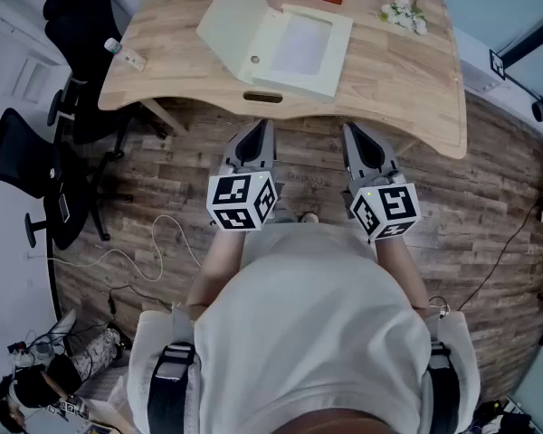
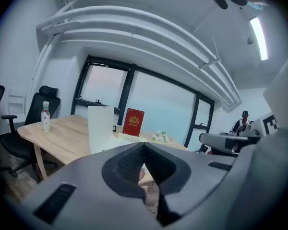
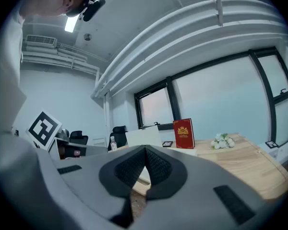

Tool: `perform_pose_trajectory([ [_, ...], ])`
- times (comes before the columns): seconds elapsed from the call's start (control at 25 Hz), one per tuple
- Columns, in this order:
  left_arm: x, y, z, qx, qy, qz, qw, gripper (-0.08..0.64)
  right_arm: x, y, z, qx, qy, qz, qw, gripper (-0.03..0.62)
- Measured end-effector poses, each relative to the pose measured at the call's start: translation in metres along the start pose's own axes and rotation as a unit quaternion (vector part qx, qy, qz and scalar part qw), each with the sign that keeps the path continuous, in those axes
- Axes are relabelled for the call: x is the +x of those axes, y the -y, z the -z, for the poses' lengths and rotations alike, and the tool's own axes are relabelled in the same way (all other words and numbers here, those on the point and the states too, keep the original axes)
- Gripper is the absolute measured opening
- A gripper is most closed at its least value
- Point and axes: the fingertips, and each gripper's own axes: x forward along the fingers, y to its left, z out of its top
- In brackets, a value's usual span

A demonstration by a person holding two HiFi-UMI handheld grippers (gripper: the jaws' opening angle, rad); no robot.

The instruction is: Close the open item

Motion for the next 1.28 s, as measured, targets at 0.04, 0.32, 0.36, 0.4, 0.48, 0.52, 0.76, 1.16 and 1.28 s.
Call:
perform_pose_trajectory([
  [0.04, 0.000, 0.000, 0.000, -0.001, 0.000, 0.001, 1.0000, 0.015, 0.000, 0.000, 0.000, -0.001, 0.001, 0.000, 1.000, 0.018],
  [0.32, 0.004, -0.003, -0.001, -0.013, 0.000, 0.001, 0.9999, 0.015, 0.001, 0.002, -0.002, -0.006, 0.000, -0.002, 1.000, 0.018],
  [0.36, 0.003, -0.003, -0.001, -0.014, 0.000, 0.000, 0.9999, 0.015, 0.001, 0.001, -0.002, -0.007, 0.000, -0.003, 1.000, 0.018],
  [0.4, 0.004, -0.003, 0.000, -0.015, 0.000, 0.000, 0.9999, 0.015, 0.001, 0.002, -0.002, -0.008, -0.001, -0.005, 1.000, 0.018],
  [0.48, 0.004, -0.003, 0.000, -0.019, 0.000, -0.002, 0.9998, 0.015, 0.001, 0.002, -0.002, -0.011, -0.003, -0.007, 1.000, 0.018],
  [0.52, 0.005, -0.004, 0.000, -0.020, 0.000, -0.003, 0.9998, 0.015, 0.001, 0.002, -0.002, -0.011, -0.004, -0.009, 1.000, 0.018],
  [0.76, 0.002, 0.000, 0.002, -0.023, 0.002, -0.005, 0.9997, 0.015, -0.004, -0.001, -0.004, 0.008, 0.007, -0.026, 1.000, 0.018],
  [1.16, -0.003, 0.008, 0.007, -0.036, -0.001, -0.018, 0.9992, 0.015, -0.010, -0.006, 0.002, 0.008, -0.011, -0.048, 0.999, 0.018],
  [1.28, -0.004, 0.006, 0.007, -0.040, -0.003, -0.022, 0.9989, 0.015, -0.010, -0.006, 0.003, 0.011, -0.014, -0.051, 0.999, 0.018],
])
